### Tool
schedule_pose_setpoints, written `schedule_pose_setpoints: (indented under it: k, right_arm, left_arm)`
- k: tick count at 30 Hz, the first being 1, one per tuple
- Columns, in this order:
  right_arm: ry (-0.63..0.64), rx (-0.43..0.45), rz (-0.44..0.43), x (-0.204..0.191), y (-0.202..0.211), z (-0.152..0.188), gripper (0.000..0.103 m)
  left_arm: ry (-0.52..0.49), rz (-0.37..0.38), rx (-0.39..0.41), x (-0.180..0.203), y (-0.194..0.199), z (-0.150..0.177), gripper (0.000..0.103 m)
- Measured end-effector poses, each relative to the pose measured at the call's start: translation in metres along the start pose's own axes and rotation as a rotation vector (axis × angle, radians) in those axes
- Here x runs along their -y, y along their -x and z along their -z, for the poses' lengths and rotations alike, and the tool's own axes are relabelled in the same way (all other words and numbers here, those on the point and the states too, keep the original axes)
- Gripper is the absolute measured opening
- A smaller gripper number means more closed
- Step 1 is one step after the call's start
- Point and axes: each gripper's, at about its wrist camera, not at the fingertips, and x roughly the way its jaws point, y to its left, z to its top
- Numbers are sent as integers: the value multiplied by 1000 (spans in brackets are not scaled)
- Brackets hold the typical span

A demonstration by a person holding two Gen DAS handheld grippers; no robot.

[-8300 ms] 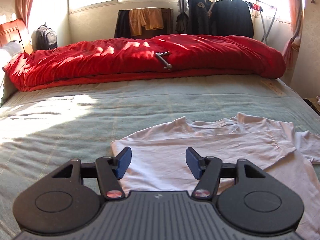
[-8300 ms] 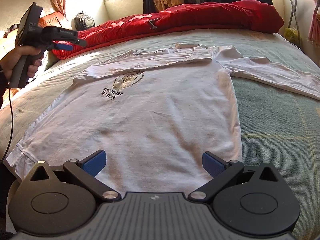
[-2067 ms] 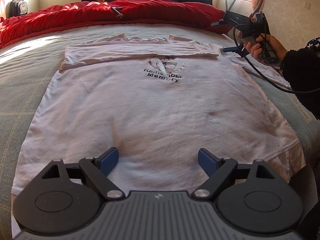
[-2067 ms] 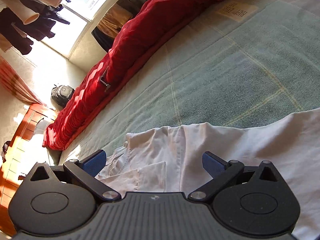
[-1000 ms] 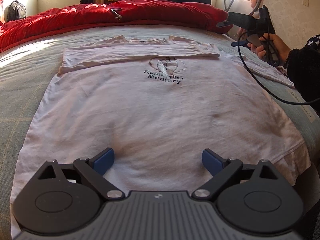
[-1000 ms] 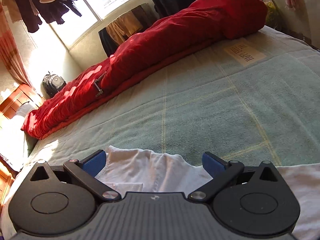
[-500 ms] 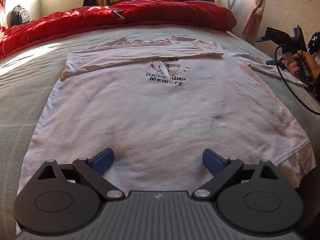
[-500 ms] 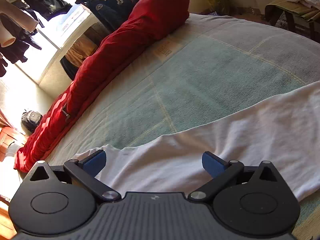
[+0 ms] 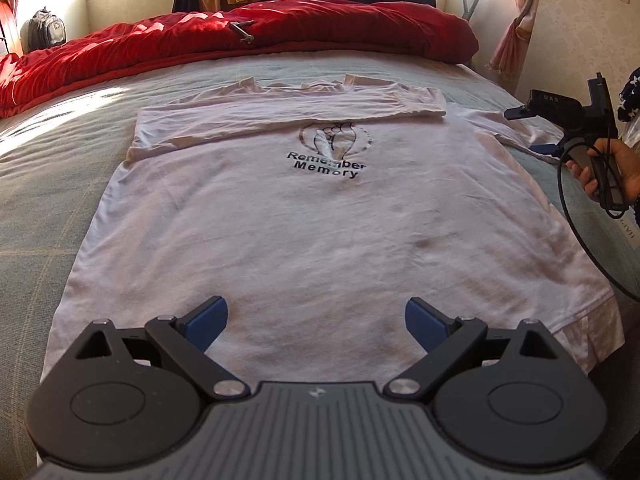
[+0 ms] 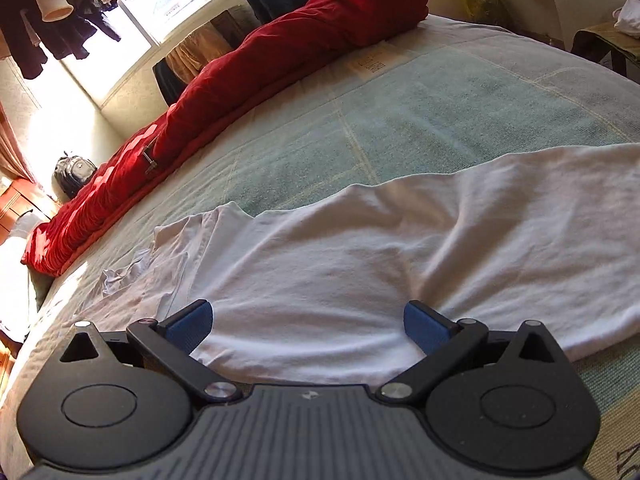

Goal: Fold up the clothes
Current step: 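Move the open right gripper along the unfolded sleeve, then position the open right gripper over the unfolded sleeve cuff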

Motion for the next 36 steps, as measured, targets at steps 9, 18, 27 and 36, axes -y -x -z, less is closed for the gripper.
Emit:
schedule_pose_setpoints:
  k: [9, 18, 27, 36]
  right_arm:
    - [-185, 103, 22, 72, 58, -13, 103]
    - [-262, 206, 53, 99, 80, -40, 103]
    - [-292, 253, 264, 134, 73, -41, 103]
    - [-327, 328, 258, 133, 105, -45, 103]
  left_arm:
    - [-3, -9, 3, 0, 11, 1, 96]
    - [-44, 12, -8, 21, 1, -7, 96]
    - [-60, 6, -18, 29, 0, -12, 96]
    - [-80, 45, -27, 42, -10, -14, 96]
